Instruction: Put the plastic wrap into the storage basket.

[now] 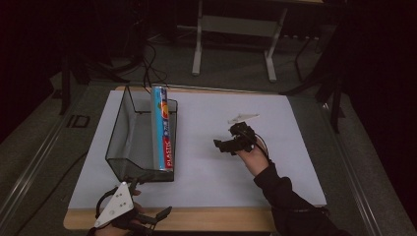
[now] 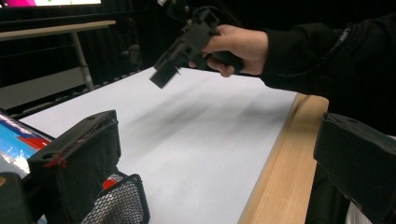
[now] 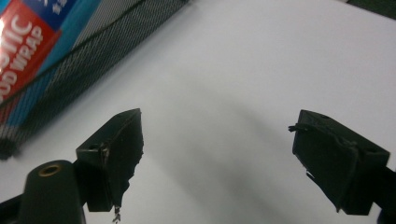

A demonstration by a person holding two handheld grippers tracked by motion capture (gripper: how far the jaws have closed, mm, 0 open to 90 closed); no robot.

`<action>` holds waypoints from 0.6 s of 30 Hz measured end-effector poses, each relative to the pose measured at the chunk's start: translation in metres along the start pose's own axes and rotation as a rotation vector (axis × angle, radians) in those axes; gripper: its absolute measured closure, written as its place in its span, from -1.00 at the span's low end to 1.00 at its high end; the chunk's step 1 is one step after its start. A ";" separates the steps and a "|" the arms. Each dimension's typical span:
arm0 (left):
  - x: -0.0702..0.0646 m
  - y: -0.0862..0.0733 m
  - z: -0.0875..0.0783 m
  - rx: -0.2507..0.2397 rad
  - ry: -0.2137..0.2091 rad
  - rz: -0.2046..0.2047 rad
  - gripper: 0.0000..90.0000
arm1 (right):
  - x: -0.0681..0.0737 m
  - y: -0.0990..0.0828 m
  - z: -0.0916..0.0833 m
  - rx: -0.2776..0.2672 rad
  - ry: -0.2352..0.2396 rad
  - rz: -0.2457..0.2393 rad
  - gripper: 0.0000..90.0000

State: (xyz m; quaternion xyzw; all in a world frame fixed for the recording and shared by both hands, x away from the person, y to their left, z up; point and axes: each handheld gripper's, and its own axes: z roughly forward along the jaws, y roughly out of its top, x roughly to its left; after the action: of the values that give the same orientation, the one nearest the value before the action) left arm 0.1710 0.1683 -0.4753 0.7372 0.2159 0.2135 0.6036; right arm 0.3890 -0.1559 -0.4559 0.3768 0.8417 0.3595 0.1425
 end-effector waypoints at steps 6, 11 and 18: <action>0.000 0.000 0.000 0.001 0.001 0.002 -0.97 | 0.001 -0.020 -0.003 0.008 0.009 -0.003 -0.66; 0.000 0.000 0.001 0.003 0.000 0.000 -0.97 | 0.001 -0.041 -0.008 0.011 0.031 0.013 -0.66; 0.000 0.000 0.000 0.004 0.001 0.002 -0.97 | 0.001 -0.058 -0.014 0.015 0.056 0.024 -0.66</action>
State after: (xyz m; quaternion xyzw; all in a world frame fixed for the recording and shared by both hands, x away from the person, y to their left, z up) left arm 0.1711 0.1682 -0.4758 0.7387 0.2157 0.2141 0.6017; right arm 0.3505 -0.1887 -0.4870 0.3776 0.8435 0.3654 0.1116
